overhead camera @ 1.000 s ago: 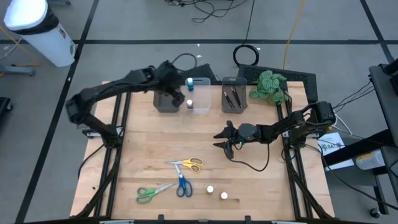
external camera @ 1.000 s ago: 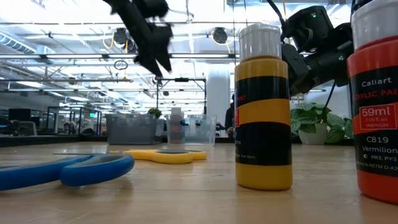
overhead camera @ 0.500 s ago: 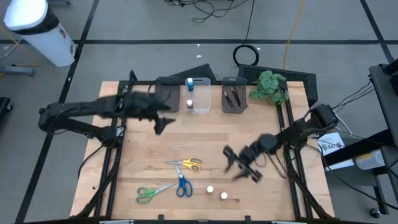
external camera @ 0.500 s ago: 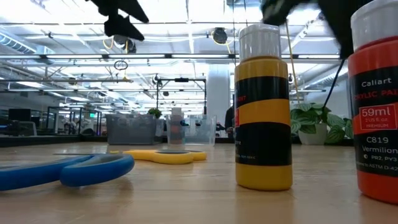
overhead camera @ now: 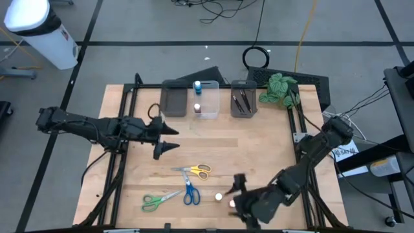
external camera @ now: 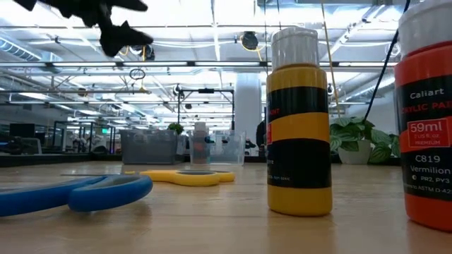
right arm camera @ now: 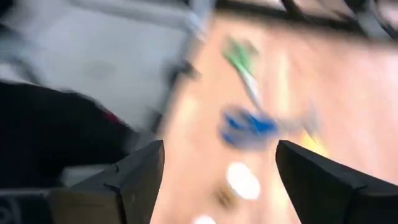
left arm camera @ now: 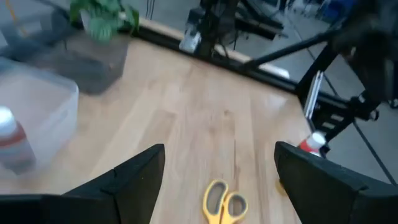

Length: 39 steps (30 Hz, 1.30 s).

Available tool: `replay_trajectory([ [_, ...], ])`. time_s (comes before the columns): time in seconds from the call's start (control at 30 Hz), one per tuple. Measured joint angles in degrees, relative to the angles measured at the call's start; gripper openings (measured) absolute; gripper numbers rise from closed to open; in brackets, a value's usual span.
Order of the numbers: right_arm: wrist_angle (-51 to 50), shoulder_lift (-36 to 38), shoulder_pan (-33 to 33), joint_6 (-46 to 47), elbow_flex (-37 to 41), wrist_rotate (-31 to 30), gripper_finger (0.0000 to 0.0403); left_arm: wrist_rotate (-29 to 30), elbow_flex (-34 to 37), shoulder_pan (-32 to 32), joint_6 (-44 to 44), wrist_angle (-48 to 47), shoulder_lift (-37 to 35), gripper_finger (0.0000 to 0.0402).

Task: Pick & Place Paint Supplies
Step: Put the orange paint bottle into the transparent bin

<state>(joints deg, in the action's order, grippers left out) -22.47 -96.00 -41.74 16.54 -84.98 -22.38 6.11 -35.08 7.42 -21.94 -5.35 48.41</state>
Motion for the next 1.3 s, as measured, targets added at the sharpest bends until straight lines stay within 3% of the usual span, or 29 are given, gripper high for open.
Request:
replay_trajectory([
  [0.07,-12.2,-2.3,0.0,6.6,-5.0,-1.5,0.0294,0.0,1.3,0.4,-0.3,-0.2,0.4,0.0310],
  [0.2,-19.1,-6.6,0.9,11.9,-8.2,4.8,0.0280,0.0,2.0,-0.3,-0.7,-0.1,0.8,0.0309],
  [0.3,-19.6,-9.3,1.6,11.0,-8.2,11.3,0.0267,0.2,2.1,-1.0,-0.7,0.3,0.8,0.0314],
  [0.4,-20.1,-11.3,2.1,9.2,-8.2,13.5,0.0257,0.1,2.0,-1.1,-0.5,1.2,0.7,0.0320],
  [0.9,-20.5,-14.7,2.0,4.8,-8.2,12.0,0.0239,2.4,2.0,-1.1,-0.9,0.9,1.4,0.0324],
  [1.3,-19.2,-14.7,2.8,5.3,-4.4,13.8,0.0192,2.9,2.0,-0.9,-0.9,1.0,3.0,0.0324],
])
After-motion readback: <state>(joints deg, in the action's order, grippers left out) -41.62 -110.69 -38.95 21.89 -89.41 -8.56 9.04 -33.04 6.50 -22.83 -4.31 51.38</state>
